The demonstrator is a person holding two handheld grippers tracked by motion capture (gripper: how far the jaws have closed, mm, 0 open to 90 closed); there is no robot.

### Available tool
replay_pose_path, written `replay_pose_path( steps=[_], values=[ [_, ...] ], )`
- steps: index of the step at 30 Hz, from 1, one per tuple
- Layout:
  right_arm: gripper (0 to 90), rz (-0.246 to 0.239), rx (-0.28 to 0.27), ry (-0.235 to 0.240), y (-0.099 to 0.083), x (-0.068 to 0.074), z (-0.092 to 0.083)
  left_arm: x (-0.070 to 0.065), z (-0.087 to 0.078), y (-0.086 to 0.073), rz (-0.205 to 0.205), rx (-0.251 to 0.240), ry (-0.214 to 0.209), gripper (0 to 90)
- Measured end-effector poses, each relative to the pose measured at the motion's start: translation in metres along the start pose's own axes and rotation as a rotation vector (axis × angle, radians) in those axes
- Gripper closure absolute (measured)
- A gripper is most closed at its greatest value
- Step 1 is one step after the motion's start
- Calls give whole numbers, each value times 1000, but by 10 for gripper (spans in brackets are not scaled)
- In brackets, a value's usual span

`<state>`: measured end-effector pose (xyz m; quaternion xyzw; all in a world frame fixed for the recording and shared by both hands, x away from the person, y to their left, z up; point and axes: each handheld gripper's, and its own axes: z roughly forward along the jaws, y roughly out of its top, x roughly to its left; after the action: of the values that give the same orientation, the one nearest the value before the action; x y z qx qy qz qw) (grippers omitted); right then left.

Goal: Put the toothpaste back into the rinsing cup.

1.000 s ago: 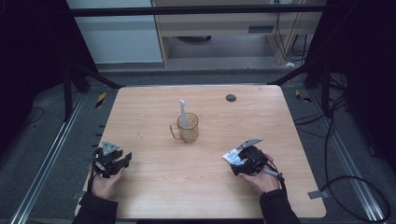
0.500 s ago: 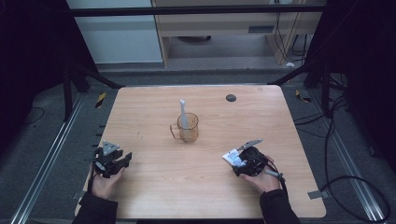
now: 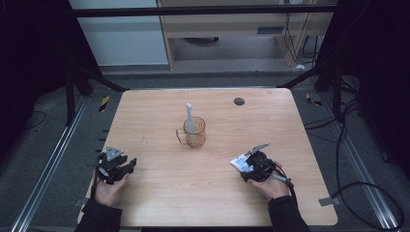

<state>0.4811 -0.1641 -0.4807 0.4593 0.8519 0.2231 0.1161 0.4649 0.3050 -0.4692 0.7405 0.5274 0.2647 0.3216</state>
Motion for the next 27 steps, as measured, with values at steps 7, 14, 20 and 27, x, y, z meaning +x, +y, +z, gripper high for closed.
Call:
replay_pose_path(
  steps=[7,14,20,27],
  values=[
    [421,7,35,15,1,-2,-3,0,1,0,1,5,-2,573],
    [436,19,70,31,4,-4,-4,0,1,0,3,6,-1,573],
    [482,21,77,38,4,-5,-4,0,1,0,4,8,2,573],
    [610,24,63,53,5,-8,-10,-1,2,0,7,11,4,573]
  ],
)
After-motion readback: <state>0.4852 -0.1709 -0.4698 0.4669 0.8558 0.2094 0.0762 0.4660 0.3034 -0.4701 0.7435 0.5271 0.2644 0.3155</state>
